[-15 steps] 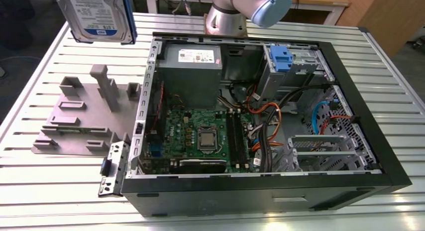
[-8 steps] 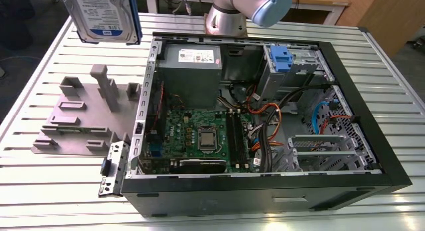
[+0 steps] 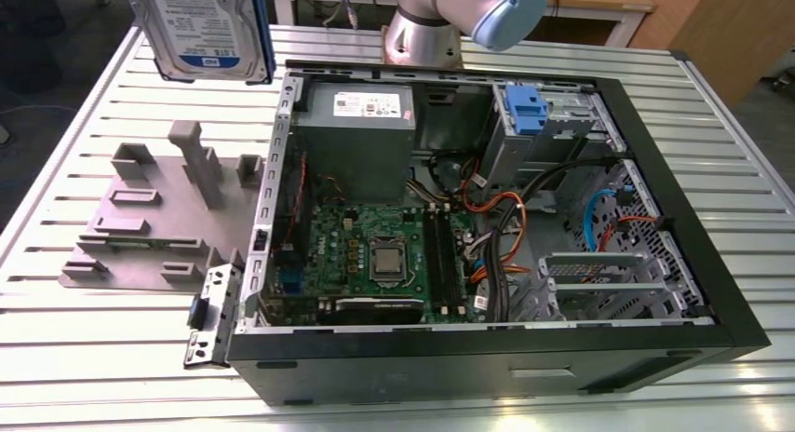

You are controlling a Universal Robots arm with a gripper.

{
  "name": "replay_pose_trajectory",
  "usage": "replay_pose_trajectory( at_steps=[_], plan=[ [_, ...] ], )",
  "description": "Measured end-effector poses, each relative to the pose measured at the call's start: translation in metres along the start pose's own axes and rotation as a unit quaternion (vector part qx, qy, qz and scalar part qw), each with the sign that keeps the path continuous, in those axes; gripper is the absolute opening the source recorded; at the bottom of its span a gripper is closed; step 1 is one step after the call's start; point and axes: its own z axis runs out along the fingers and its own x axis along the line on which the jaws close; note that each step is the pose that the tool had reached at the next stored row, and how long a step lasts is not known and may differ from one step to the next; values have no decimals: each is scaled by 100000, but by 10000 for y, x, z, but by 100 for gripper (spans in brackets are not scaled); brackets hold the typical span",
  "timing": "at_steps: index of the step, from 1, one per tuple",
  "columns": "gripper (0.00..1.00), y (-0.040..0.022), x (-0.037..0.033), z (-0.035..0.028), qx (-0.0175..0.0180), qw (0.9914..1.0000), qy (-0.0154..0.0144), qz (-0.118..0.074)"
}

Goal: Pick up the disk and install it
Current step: 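Pick up the disk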

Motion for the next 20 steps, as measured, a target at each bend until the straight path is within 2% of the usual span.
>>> replay_pose_trajectory(
  at_steps=[11,20],
  plan=[
    [36,-129,-1,8,75,100000,-2,-2],
    [36,-284,-3,12,163,100000,0,-2]
  ],
)
